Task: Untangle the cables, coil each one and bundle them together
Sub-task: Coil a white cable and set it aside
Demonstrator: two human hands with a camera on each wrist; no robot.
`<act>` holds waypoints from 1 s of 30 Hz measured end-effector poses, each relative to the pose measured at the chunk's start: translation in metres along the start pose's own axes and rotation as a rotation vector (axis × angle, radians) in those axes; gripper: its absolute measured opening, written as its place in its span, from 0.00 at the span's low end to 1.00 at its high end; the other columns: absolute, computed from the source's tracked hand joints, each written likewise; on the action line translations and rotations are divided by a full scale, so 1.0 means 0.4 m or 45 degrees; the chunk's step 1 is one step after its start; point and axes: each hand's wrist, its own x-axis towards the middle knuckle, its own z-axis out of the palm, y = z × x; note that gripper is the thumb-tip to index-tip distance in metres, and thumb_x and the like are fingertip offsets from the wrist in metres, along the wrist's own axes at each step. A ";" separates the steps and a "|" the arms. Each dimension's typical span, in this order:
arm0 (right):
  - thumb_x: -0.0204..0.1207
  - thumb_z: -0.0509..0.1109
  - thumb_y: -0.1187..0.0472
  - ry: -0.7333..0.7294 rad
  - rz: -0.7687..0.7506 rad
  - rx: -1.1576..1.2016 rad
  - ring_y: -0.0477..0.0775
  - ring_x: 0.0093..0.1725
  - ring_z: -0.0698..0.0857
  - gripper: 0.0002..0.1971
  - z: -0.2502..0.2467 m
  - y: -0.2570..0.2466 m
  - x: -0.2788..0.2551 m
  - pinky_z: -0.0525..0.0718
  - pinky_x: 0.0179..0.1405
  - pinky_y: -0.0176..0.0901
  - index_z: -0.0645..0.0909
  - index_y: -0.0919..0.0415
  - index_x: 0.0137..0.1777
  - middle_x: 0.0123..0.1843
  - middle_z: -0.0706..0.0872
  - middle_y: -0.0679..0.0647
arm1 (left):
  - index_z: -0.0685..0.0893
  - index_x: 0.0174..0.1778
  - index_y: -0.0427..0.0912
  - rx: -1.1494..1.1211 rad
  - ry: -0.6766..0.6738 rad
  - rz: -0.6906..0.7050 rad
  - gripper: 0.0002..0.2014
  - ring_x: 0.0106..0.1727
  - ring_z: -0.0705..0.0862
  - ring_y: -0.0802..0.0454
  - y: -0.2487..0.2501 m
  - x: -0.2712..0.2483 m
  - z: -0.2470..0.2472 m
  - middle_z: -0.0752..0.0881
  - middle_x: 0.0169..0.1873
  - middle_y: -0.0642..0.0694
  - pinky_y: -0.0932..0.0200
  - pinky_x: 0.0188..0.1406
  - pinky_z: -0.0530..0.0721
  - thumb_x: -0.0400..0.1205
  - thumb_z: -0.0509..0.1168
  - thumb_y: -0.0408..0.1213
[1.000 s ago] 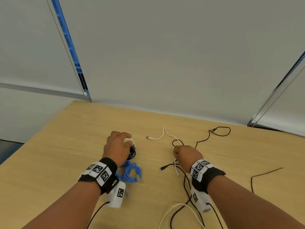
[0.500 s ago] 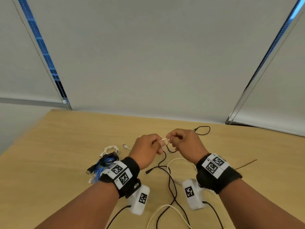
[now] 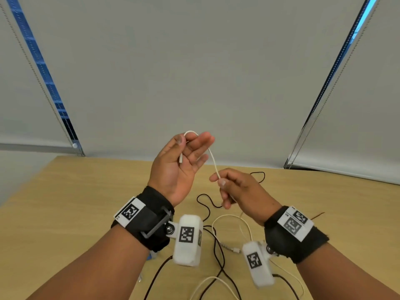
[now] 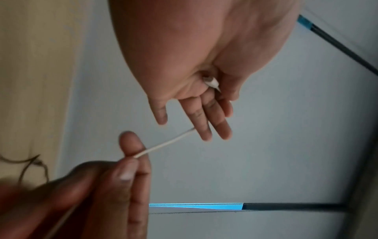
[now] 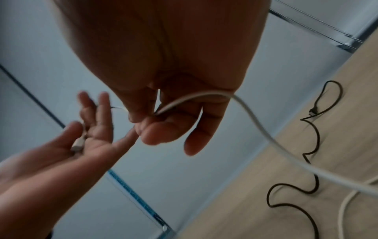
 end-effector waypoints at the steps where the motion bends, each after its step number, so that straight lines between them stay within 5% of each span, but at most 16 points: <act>1: 0.89 0.62 0.57 -0.057 0.010 -0.085 0.49 0.30 0.82 0.12 0.009 -0.004 -0.009 0.87 0.38 0.48 0.88 0.46 0.57 0.32 0.80 0.46 | 0.81 0.51 0.42 0.114 0.022 0.076 0.08 0.70 0.86 0.42 0.004 0.003 0.000 0.91 0.61 0.38 0.41 0.76 0.75 0.90 0.58 0.40; 4: 0.88 0.64 0.56 -0.104 -0.083 -0.297 0.36 0.29 0.79 0.10 0.014 -0.033 -0.032 0.80 0.32 0.32 0.87 0.44 0.56 0.31 0.81 0.36 | 0.88 0.54 0.41 0.916 0.105 0.235 0.09 0.63 0.89 0.56 0.008 0.003 -0.015 0.93 0.57 0.50 0.51 0.71 0.80 0.89 0.62 0.35; 7: 0.85 0.67 0.53 0.029 -0.189 -0.303 0.36 0.29 0.75 0.08 -0.015 -0.077 -0.034 0.73 0.32 0.28 0.88 0.47 0.48 0.32 0.81 0.36 | 0.92 0.53 0.50 1.358 -0.052 0.111 0.11 0.56 0.89 0.64 -0.020 -0.017 -0.026 0.93 0.50 0.58 0.55 0.65 0.83 0.89 0.64 0.39; 11: 0.83 0.70 0.58 0.262 -0.228 -0.283 0.37 0.34 0.79 0.08 -0.048 -0.100 -0.014 0.76 0.39 0.34 0.86 0.51 0.42 0.36 0.87 0.41 | 0.91 0.46 0.47 1.231 -0.235 -0.050 0.14 0.56 0.90 0.57 -0.056 -0.048 -0.019 0.94 0.43 0.49 0.53 0.64 0.80 0.90 0.60 0.40; 15: 0.84 0.70 0.61 0.252 -0.222 -0.171 0.35 0.29 0.80 0.07 -0.042 -0.094 -0.012 0.74 0.29 0.26 0.84 0.53 0.43 0.36 0.87 0.42 | 0.88 0.51 0.35 0.911 -0.255 -0.137 0.10 0.55 0.93 0.44 -0.058 -0.061 -0.007 0.91 0.34 0.45 0.68 0.51 0.83 0.90 0.62 0.34; 18: 0.85 0.68 0.63 0.202 -0.185 -0.014 0.40 0.25 0.76 0.06 -0.037 -0.084 -0.019 0.73 0.25 0.31 0.83 0.59 0.45 0.30 0.83 0.42 | 0.88 0.50 0.36 0.764 -0.261 -0.179 0.10 0.48 0.93 0.36 -0.059 -0.068 -0.001 0.88 0.35 0.44 0.57 0.54 0.87 0.89 0.62 0.33; 22: 0.86 0.66 0.63 0.159 -0.104 0.230 0.52 0.24 0.67 0.07 -0.034 -0.079 -0.032 0.64 0.25 0.47 0.83 0.61 0.48 0.30 0.83 0.49 | 0.89 0.42 0.42 0.650 -0.253 -0.200 0.11 0.37 0.90 0.41 -0.060 -0.073 0.000 0.87 0.36 0.40 0.48 0.49 0.88 0.86 0.63 0.39; 30: 0.85 0.68 0.62 0.181 -0.077 0.202 0.49 0.22 0.72 0.07 -0.039 -0.059 -0.027 0.71 0.21 0.39 0.88 0.58 0.50 0.38 0.89 0.55 | 0.87 0.41 0.41 0.464 -0.187 -0.267 0.11 0.43 0.92 0.37 -0.052 -0.071 -0.015 0.87 0.33 0.41 0.54 0.48 0.87 0.85 0.65 0.41</act>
